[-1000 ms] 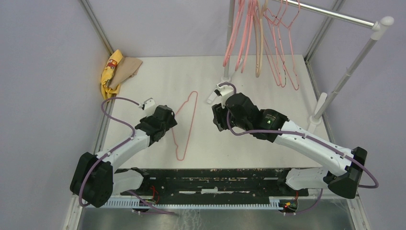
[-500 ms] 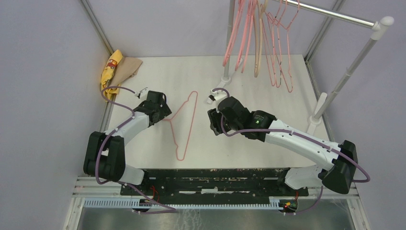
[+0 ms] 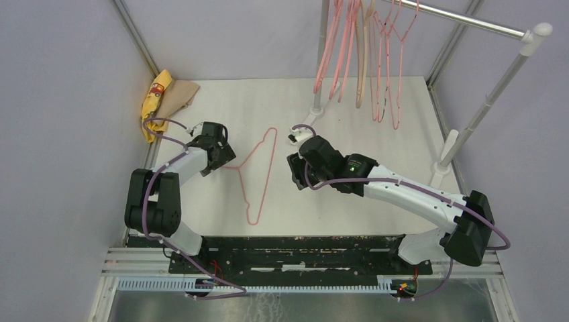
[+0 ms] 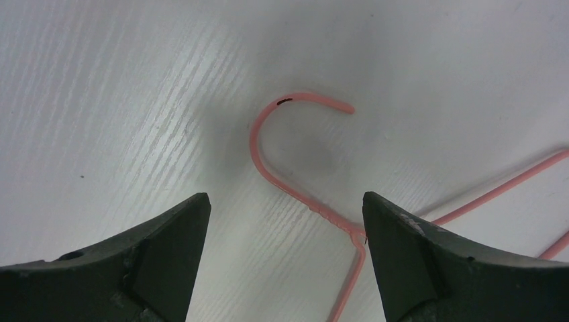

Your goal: Organize the hangers

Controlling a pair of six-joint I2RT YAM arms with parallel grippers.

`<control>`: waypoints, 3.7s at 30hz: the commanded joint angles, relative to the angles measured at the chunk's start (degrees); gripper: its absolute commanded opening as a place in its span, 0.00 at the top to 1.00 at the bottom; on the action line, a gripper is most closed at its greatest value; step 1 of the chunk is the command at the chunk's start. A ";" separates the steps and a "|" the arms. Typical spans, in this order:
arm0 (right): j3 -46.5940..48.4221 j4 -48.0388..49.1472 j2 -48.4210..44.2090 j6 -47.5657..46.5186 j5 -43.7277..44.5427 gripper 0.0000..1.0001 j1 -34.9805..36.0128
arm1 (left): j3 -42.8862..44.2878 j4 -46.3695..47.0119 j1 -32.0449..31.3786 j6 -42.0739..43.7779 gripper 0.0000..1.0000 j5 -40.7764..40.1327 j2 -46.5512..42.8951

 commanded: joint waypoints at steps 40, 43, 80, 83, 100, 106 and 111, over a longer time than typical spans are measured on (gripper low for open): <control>-9.45 10.29 2.86 3.85 -7.82 0.46 -2.70 | 3.51 1.23 -1.31 3.01 0.97 0.45 5.43; -9.97 13.81 2.76 5.48 -10.84 0.46 -2.55 | 3.90 0.71 -2.50 2.26 0.97 0.39 2.22; 2.60 41.19 31.12 24.66 -6.88 0.40 10.46 | 5.44 -5.60 -12.02 -4.31 0.97 -4.19 -19.10; 2.11 42.20 30.85 24.87 -6.34 0.38 10.97 | 5.29 -5.60 -12.11 -4.34 0.97 -4.15 -19.40; 4.47 43.09 37.26 23.76 4.66 0.33 12.57 | 6.65 -8.82 -14.00 -3.94 0.97 -1.99 -23.42; 4.84 43.45 37.77 23.60 8.54 0.34 13.76 | 6.93 -9.47 -14.93 -4.25 0.97 -1.70 -24.82; 5.25 43.02 38.29 23.43 10.90 0.36 14.51 | 7.07 -9.54 -16.14 -4.67 0.97 -1.38 -25.40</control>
